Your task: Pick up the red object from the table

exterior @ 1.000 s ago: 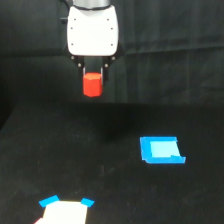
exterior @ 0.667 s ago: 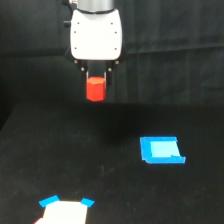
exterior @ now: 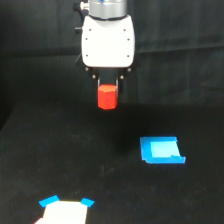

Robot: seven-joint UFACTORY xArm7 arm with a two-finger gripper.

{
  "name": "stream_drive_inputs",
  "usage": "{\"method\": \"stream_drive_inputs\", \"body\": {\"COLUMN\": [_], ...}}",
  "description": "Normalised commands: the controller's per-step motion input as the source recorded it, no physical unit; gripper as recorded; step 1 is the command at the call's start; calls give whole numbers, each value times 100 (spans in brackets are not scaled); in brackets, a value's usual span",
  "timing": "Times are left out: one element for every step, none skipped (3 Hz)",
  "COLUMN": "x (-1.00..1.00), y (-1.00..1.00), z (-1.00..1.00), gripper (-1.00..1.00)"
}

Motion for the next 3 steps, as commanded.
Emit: {"method": "stream_drive_inputs", "body": {"x": [95,89,44], "y": [-50,-19,-62], "z": [52,49,67], "gripper": [-80,-85,-49]}}
